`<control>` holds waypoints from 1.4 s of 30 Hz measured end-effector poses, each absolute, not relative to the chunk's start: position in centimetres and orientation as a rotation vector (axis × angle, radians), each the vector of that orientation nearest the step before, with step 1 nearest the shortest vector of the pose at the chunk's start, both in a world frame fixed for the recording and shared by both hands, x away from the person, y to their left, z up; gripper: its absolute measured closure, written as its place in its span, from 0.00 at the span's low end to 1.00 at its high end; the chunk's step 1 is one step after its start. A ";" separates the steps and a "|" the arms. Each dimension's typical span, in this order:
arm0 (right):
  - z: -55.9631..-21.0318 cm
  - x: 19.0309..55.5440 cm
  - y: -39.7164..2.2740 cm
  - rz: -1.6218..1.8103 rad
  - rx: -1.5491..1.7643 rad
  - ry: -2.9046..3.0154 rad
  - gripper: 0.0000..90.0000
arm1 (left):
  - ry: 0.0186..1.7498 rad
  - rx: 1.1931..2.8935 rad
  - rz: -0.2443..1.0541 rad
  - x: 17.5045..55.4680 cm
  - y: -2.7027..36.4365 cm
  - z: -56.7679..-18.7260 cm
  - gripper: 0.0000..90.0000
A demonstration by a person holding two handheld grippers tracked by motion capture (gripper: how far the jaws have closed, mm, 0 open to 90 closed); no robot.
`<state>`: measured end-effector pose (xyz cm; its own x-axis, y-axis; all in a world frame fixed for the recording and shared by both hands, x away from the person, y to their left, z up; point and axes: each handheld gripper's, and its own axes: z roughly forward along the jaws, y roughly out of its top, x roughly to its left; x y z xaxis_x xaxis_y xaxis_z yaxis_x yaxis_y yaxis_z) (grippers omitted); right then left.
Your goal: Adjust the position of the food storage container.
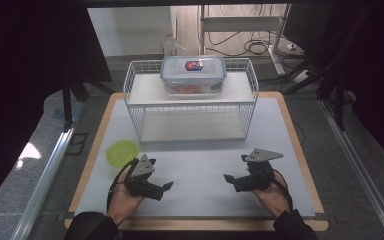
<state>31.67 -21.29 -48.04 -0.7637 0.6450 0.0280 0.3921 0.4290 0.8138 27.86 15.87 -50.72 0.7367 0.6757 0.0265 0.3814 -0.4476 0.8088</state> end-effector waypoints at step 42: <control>-49.3 32.7 -21.3 1.208 0.991 2.414 0.08 | 1.395 1.861 0.546 35.1 32.7 -51.0 1.00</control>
